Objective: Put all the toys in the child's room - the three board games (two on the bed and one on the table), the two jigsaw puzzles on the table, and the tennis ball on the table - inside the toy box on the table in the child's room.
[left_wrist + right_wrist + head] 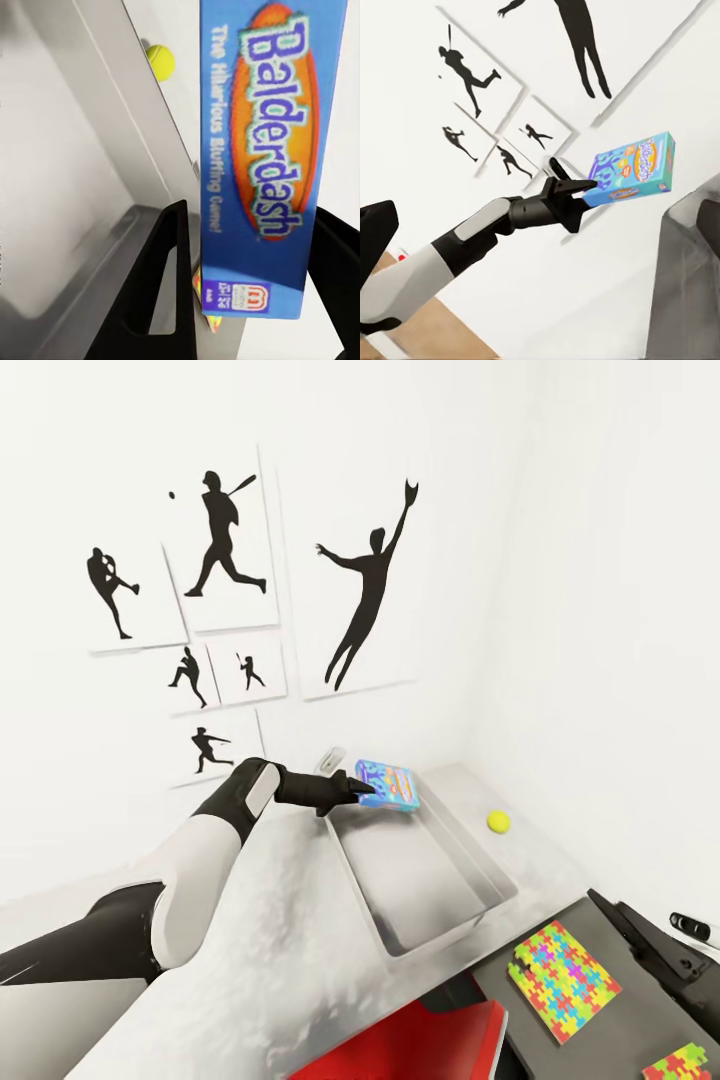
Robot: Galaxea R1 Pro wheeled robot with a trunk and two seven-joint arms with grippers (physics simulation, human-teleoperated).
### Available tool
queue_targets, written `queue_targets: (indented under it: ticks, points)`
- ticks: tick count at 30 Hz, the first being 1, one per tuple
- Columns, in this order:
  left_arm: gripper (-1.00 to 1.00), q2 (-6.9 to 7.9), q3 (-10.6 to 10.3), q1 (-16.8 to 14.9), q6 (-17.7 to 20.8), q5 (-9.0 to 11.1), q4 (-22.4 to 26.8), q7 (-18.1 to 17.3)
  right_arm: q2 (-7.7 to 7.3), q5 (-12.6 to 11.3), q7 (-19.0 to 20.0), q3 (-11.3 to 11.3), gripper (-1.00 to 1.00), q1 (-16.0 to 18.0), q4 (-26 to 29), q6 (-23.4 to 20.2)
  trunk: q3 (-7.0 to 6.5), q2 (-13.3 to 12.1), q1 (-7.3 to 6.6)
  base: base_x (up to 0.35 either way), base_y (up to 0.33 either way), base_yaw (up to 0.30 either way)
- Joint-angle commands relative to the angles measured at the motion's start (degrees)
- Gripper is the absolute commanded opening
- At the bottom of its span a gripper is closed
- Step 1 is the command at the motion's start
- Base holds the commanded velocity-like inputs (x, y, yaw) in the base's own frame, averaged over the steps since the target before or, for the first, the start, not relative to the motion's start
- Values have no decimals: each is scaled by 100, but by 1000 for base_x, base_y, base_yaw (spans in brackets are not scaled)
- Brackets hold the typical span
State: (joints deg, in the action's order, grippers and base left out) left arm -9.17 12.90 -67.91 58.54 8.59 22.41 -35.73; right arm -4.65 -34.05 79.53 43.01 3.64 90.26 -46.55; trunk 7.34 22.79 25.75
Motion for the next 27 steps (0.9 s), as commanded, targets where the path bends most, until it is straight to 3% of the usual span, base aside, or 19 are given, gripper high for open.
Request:
queue_targets:
  ticks: [1, 7, 27]
  points:
    - [-100, -5, 33, -7, 35, 11, 1, 3, -4, -17, 137, 7, 100, 5, 1, -194, 22, 13, 3, 0, 0, 0]
    - [-100, -5, 36, -5, 35, 11, 1, 3, -11, -22, 469, 76, 100, 5, 1, -636, 79, 13, 3, 0, 0, 0]
    - [-100, -6, 37, -8, 61, 187, 2, -8, -1, 38, 502, 139, 100, 5, 1, -683, 268, 13, 3, 0, 0, 0]
